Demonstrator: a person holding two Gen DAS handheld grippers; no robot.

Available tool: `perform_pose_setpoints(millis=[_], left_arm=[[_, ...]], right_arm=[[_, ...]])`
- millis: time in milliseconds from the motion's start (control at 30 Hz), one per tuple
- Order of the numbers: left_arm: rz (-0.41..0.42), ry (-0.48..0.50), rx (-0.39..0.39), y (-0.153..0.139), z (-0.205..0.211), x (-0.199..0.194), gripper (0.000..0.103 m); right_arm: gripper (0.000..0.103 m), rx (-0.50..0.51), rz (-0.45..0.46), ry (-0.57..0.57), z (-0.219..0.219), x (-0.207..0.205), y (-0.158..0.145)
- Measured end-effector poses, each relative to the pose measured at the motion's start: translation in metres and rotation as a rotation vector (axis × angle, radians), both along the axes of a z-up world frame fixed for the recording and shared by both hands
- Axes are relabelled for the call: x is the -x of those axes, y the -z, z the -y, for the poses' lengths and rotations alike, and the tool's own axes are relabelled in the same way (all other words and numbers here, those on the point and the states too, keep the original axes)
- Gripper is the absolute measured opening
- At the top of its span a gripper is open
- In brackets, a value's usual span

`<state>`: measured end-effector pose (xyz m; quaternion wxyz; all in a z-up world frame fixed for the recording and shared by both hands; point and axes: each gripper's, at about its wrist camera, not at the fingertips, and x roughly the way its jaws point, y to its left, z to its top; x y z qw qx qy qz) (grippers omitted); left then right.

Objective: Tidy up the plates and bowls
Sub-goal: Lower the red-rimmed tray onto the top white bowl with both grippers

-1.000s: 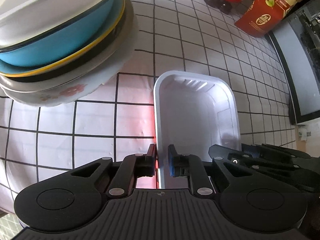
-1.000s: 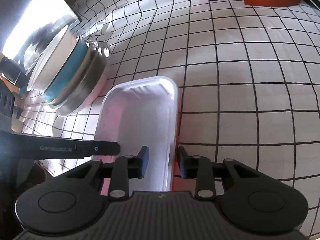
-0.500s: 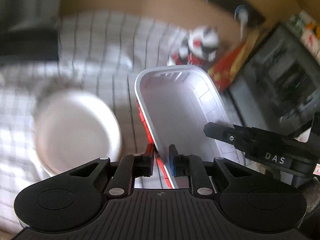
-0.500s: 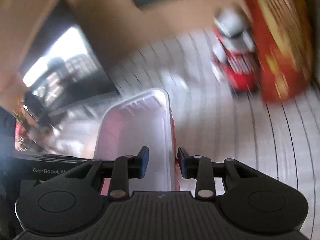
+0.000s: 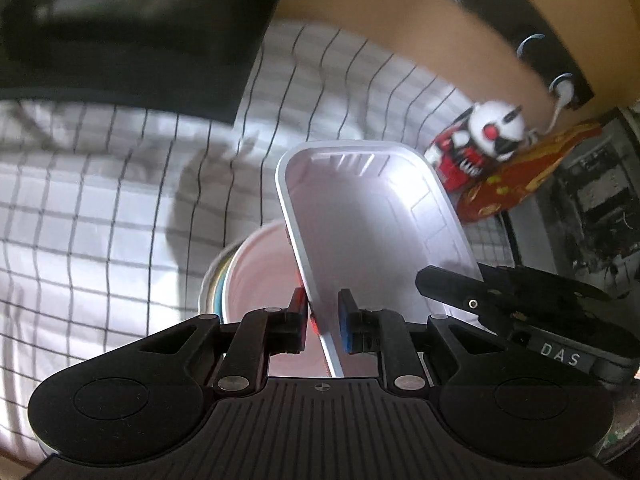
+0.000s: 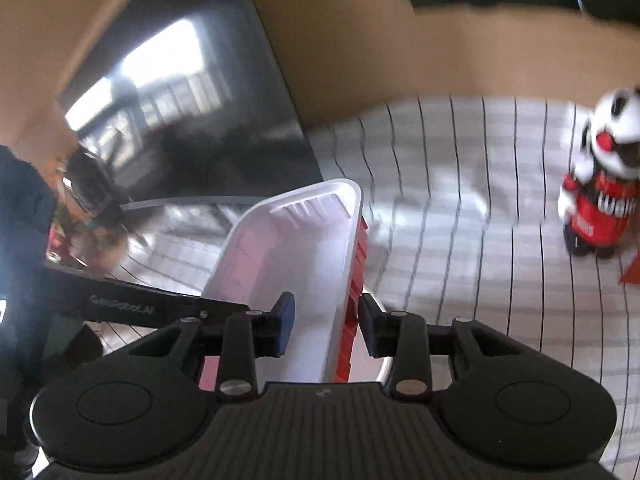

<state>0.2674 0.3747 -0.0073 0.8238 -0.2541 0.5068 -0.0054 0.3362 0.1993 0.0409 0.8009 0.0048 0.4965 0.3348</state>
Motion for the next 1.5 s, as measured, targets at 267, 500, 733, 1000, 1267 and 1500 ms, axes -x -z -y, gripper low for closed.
perform_pose_setpoints(millis=[267,500,733,1000,1267,1500], left_arm=[[-0.047,-0.027,0.047,0.037,-0.021,-0.01,0.018],[-0.034,-0.044,0.084,0.03,-0.032,-0.009,0.018],[-0.117,-0.033,0.148,0.047,-0.033,-0.009,0.017],[-0.087,-0.026,0.114,0.032,-0.025,0.0,0.02],[-0.094,-0.061,0.144,0.035,-0.034,0.001,0.02],[-0.084,-0.077,0.175,0.039,-0.041,0.01,0.02]], right_arm=[[0.036,0.062,-0.093,0.047,-0.015,-0.002,0.048],[0.036,0.042,-0.108,0.049,-0.017,-0.005,0.046],[0.036,0.042,-0.13,0.045,-0.012,-0.004,0.051],[0.036,0.037,-0.118,0.045,-0.005,0.0,0.046],[0.036,0.028,-0.111,0.052,-0.006,0.002,0.046],[0.036,0.026,-0.147,0.065,-0.002,0.002,0.054]])
